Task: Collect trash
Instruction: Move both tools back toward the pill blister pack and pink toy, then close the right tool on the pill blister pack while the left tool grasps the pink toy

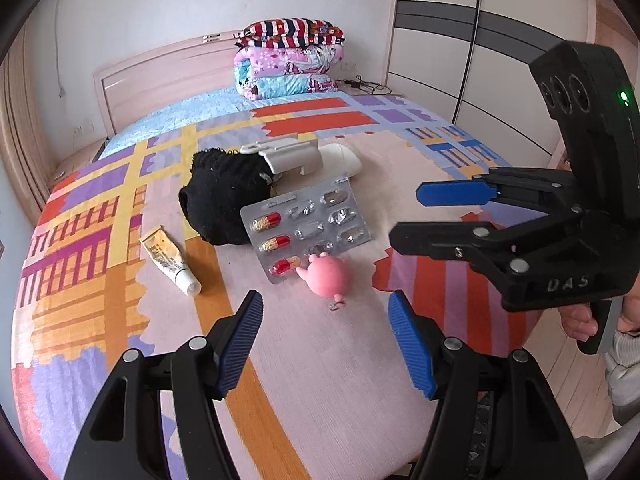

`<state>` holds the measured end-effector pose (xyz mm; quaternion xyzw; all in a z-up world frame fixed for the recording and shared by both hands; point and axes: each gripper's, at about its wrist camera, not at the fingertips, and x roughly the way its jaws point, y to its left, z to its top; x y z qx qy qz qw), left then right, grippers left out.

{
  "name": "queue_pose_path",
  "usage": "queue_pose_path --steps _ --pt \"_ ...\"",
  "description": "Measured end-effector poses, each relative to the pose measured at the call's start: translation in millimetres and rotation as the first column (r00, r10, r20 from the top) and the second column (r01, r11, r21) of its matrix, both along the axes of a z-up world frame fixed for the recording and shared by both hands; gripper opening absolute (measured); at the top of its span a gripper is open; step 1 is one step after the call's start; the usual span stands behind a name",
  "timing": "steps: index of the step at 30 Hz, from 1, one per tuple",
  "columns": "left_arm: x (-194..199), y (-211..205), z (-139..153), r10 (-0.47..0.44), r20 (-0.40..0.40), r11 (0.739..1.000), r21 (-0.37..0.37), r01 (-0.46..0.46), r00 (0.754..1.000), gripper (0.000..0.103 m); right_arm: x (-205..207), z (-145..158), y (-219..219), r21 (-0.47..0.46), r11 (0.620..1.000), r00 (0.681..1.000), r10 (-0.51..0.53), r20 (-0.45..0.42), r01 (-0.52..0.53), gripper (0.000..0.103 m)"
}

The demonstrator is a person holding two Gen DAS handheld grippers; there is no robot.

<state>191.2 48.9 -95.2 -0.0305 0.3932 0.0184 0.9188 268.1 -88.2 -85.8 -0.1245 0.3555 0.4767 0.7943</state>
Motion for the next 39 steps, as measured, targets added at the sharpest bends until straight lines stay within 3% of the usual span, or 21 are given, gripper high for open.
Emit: queue_pose_path --steps 11,22,27,31,32,39 --pt "21 5 -12 0.001 -0.009 0.999 -0.034 -0.001 1.0 0.063 27 -14 19 0.01 1.0 0.998 -0.023 -0.054 0.024 0.061" --pt "32 8 -18 0.023 -0.005 1.0 -0.016 -0.024 1.0 0.062 37 -28 29 0.013 1.0 0.993 0.001 -0.115 0.001 0.035" --pt "37 8 -21 0.038 -0.005 0.999 0.008 -0.038 0.999 0.055 42 -29 29 0.027 1.0 0.991 -0.011 -0.135 0.015 0.024" --pt "37 7 -22 0.03 0.005 1.0 0.004 -0.03 1.0 0.043 46 -28 24 0.039 0.999 0.99 -0.028 -0.142 0.034 0.024" --pt "37 5 -22 0.017 0.008 1.0 0.001 -0.017 1.0 0.035 47 -28 23 0.042 0.998 0.989 -0.032 -0.142 0.039 0.024" --pt "32 -1 -18 0.012 0.009 1.0 0.017 -0.012 1.0 0.035 45 -22 16 0.059 0.997 0.99 -0.04 -0.139 0.048 0.023"
